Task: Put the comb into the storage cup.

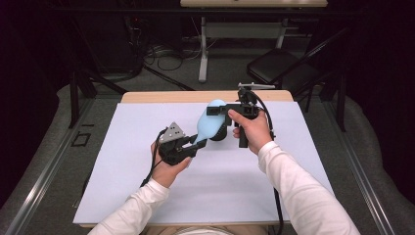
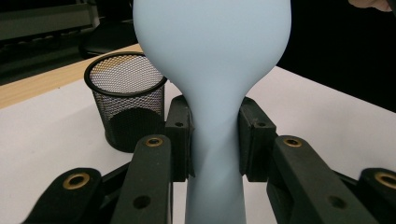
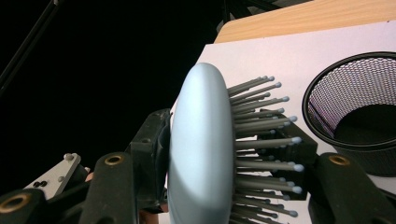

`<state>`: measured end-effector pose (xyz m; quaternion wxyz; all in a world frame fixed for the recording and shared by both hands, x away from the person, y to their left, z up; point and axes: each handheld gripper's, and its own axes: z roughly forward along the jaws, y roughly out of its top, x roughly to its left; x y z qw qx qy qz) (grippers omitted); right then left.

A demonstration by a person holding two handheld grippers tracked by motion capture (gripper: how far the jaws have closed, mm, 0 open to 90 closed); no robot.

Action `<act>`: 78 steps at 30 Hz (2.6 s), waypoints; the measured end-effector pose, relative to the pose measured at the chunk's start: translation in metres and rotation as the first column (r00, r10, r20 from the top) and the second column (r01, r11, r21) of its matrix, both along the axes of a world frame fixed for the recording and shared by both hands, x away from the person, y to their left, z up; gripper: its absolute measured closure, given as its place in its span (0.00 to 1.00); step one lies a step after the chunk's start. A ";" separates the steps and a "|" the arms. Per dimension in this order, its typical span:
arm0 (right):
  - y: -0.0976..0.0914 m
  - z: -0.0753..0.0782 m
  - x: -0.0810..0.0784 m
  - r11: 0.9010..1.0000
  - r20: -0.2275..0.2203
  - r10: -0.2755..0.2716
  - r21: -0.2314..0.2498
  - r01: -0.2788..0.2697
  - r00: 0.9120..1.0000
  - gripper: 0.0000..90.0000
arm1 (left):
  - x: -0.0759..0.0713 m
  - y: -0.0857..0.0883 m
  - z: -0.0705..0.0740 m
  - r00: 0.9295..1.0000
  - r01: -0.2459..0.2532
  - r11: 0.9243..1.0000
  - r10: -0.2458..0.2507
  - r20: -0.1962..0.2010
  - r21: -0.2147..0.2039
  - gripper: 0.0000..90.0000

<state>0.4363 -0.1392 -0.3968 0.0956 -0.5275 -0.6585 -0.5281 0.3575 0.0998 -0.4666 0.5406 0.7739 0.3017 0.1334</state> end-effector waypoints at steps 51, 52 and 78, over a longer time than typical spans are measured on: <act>0.001 -0.003 0.000 0.999 -0.057 -0.013 0.043 0.016 0.998 0.54 | 0.003 0.000 -0.003 1.000 0.002 1.000 -0.002 -0.020 -0.019 0.73; 0.001 -0.002 0.000 0.999 -0.059 -0.011 0.043 0.013 0.998 0.54 | 0.003 0.000 -0.003 1.000 0.001 1.000 -0.002 -0.022 -0.022 0.73; -0.002 -0.003 0.000 0.999 -0.064 -0.008 0.043 0.010 0.998 0.55 | 0.004 -0.001 -0.004 1.000 -0.003 0.999 0.002 -0.016 -0.048 0.56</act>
